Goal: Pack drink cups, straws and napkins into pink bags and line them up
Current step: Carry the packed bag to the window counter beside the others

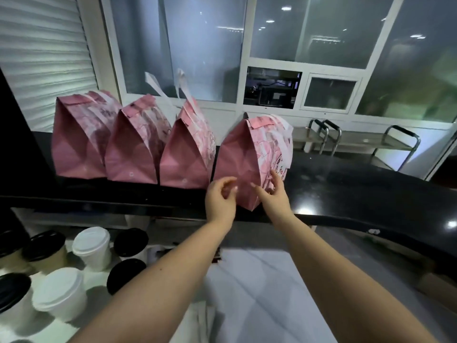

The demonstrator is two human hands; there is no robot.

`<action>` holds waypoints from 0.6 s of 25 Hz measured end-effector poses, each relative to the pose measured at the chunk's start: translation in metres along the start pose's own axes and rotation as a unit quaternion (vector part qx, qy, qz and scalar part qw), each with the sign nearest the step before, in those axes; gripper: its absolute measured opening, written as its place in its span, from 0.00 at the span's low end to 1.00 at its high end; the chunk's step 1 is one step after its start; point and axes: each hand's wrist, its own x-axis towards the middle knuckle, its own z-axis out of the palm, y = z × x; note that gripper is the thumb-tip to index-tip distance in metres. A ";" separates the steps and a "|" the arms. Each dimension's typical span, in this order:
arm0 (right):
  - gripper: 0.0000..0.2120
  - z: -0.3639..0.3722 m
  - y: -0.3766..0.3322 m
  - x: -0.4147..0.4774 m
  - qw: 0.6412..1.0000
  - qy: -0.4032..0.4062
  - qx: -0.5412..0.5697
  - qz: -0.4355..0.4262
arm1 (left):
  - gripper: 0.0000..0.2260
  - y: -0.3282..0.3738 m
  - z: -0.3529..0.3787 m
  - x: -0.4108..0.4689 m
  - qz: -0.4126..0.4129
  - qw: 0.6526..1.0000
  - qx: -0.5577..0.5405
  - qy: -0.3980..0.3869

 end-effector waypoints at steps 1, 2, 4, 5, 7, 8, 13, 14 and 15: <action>0.36 0.000 -0.001 0.003 1.000 0.022 -0.009 -0.015 | 0.14 -0.004 -0.008 0.011 0.002 0.999 -0.004 0.044; 0.33 0.001 -0.002 0.007 0.999 0.043 -0.006 -0.027 | 0.16 -0.007 -0.014 0.023 -0.006 0.998 -0.010 0.065; 0.28 0.004 -0.008 0.013 0.997 0.070 -0.006 -0.042 | 0.20 -0.006 -0.014 0.043 -0.025 0.999 -0.026 0.029; 0.27 0.005 -0.010 0.016 0.996 0.078 -0.010 -0.040 | 0.21 -0.004 -0.010 0.049 -0.028 0.999 -0.029 -0.002; 0.27 0.006 -0.015 0.022 0.996 0.086 -0.016 -0.033 | 0.23 -0.001 0.001 0.058 -0.028 0.999 -0.023 -0.032; 0.28 0.006 -0.016 0.026 0.996 0.088 -0.016 -0.032 | 0.25 0.001 0.005 0.063 -0.032 0.999 -0.024 -0.035; 0.20 0.009 -0.015 0.040 0.996 0.069 -0.029 -0.039 | 0.22 -0.001 0.010 0.071 -0.004 0.997 0.068 -0.034; 0.18 0.009 -0.014 0.043 0.995 0.069 -0.053 -0.042 | 0.22 -0.003 0.010 0.072 -0.002 0.995 0.097 -0.035; 0.17 0.008 -0.012 0.045 0.993 0.070 -0.082 -0.042 | 0.21 -0.006 0.009 0.075 -0.009 0.992 0.117 -0.038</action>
